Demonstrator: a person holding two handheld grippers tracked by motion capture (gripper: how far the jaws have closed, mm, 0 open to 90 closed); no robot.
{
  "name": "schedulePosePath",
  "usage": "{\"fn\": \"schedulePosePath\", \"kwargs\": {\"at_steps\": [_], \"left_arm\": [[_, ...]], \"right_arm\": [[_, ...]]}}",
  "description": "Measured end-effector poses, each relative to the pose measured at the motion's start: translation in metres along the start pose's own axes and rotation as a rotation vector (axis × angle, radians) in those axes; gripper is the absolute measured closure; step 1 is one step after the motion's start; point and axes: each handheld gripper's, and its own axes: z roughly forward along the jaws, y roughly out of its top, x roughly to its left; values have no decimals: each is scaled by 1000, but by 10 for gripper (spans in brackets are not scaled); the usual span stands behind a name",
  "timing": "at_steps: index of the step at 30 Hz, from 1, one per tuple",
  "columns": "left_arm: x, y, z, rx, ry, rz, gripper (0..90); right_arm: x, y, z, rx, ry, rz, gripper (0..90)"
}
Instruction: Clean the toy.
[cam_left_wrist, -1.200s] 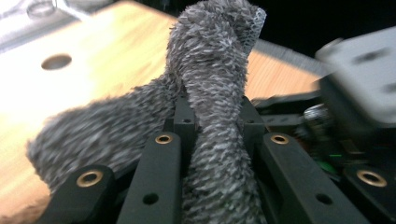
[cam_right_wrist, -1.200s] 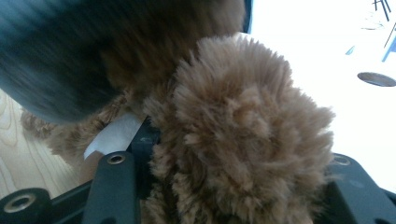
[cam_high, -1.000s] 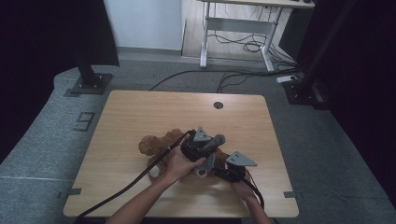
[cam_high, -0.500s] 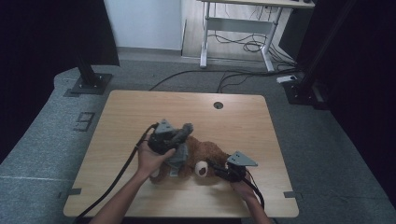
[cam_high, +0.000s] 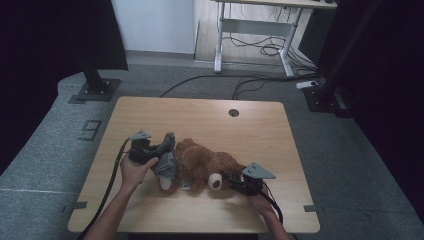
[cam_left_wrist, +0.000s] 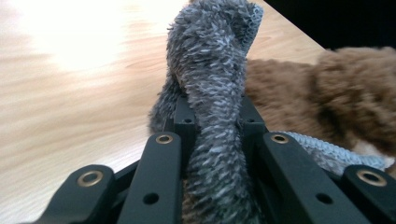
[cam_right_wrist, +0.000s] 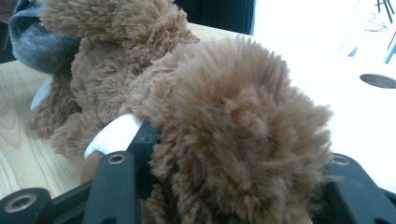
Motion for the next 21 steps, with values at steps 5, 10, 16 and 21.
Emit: {"fn": "schedulePosePath", "kwargs": {"at_steps": [5,10,16,21], "left_arm": [[9,-8,-4,8,4,-20,754],[11,-3,-13,-1,16,-20,752],[-34,22,-7,-22,-51,95,743],[-54,35,33,47,-131,90,741]], "right_arm": [[0,0,0,2,7,7,457],[0,1,-1,4,6,7,456],[-1,1,0,0,8,5,456],[-1,2,0,-3,13,-5,455]]}}
